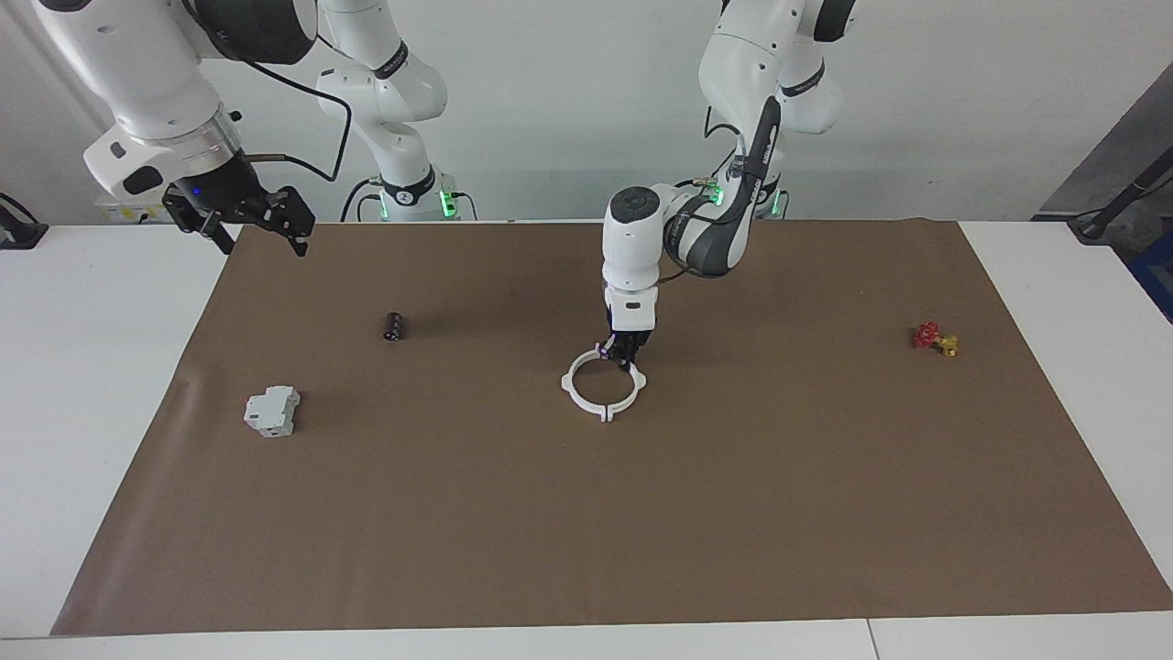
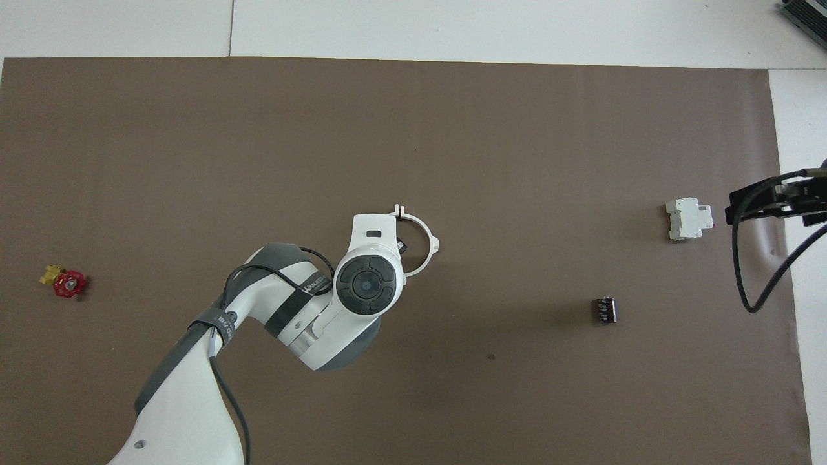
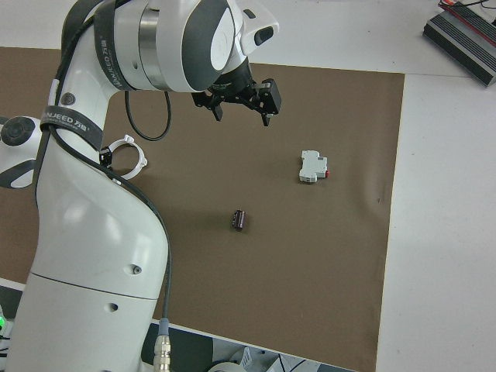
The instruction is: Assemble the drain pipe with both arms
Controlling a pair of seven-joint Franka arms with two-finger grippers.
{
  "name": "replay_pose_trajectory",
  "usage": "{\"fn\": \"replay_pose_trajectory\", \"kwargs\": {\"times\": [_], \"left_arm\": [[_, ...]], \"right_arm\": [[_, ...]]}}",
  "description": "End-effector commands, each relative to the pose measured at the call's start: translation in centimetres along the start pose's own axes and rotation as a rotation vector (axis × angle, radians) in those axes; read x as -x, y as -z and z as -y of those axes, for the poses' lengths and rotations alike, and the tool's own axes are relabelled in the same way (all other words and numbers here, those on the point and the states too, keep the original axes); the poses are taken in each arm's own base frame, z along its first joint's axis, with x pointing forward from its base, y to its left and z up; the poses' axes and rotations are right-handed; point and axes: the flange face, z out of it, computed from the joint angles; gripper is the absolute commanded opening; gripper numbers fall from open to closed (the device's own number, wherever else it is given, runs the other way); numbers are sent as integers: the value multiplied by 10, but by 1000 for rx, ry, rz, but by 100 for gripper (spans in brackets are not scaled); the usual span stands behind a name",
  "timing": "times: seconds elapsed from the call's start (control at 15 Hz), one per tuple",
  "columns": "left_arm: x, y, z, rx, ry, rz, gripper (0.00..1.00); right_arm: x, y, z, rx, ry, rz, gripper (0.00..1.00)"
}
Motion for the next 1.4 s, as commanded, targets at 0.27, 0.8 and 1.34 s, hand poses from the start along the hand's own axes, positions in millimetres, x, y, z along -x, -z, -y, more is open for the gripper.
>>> {"fn": "replay_pose_trajectory", "kwargs": {"times": [0.27,0.8,1.34], "left_arm": [[2,-1,-4,11,-6,-19,0],[1,-2,-4,10,-10,-21,100],[-5,1,-1,-7,-55,-23,100]], "right_arm": [[1,2,-2,3,-10,-8,100],[1,2,-2,3,-10,-8,100],[1,2,-2,3,-10,-8,100]]}}
